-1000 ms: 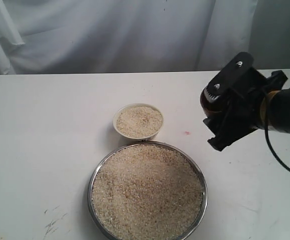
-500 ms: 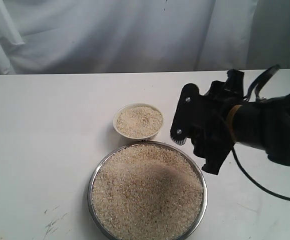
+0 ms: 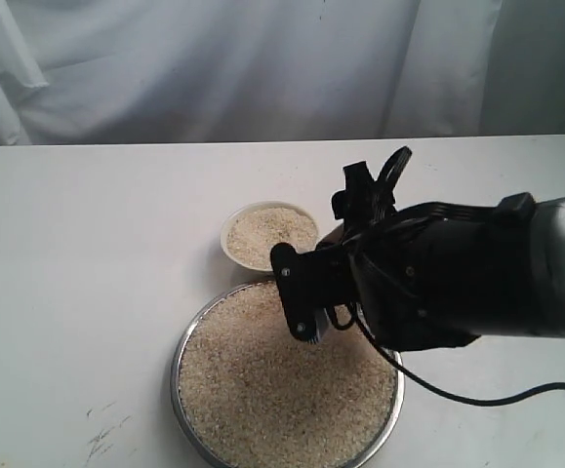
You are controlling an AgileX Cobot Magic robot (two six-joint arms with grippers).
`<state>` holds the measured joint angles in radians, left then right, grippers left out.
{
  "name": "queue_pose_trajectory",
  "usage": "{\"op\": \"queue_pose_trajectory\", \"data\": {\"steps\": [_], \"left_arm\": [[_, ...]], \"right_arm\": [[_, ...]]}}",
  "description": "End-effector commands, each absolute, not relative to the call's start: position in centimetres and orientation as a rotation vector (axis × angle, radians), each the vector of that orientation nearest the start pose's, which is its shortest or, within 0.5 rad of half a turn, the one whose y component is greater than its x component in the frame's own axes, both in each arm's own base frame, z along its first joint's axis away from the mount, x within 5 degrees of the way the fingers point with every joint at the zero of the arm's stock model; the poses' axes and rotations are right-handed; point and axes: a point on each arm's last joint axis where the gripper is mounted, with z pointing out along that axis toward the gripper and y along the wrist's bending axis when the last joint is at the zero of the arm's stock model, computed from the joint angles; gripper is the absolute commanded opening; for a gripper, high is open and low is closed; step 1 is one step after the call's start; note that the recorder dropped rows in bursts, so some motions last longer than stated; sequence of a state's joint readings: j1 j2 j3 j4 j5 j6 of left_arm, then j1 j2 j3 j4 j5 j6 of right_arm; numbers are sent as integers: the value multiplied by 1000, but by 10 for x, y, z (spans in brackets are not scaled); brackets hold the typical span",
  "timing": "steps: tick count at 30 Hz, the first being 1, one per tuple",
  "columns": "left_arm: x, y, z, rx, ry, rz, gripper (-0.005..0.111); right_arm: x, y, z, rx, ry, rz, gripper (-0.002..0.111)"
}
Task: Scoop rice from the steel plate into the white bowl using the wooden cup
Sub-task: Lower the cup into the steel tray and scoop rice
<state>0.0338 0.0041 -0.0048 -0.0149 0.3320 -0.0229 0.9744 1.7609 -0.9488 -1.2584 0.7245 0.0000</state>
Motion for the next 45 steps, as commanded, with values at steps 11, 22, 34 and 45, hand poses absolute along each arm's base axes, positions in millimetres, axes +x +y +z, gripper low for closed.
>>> {"op": "queue_pose_trajectory", "data": {"steps": [11, 22, 34, 45], "left_arm": [[54, 2, 184, -62, 1801, -5, 0], [54, 2, 184, -62, 1801, -5, 0], [54, 2, 184, -62, 1801, -5, 0], [54, 2, 184, -62, 1801, -5, 0]], "right_arm": [[222, 256, 149, -2319, 1289, -1044, 0], [229, 272, 131, -2355, 1343, -1009, 0], [208, 292, 123, -2470, 1189, -827, 0], [197, 300, 96, -2505, 1258, -644, 0]]}}
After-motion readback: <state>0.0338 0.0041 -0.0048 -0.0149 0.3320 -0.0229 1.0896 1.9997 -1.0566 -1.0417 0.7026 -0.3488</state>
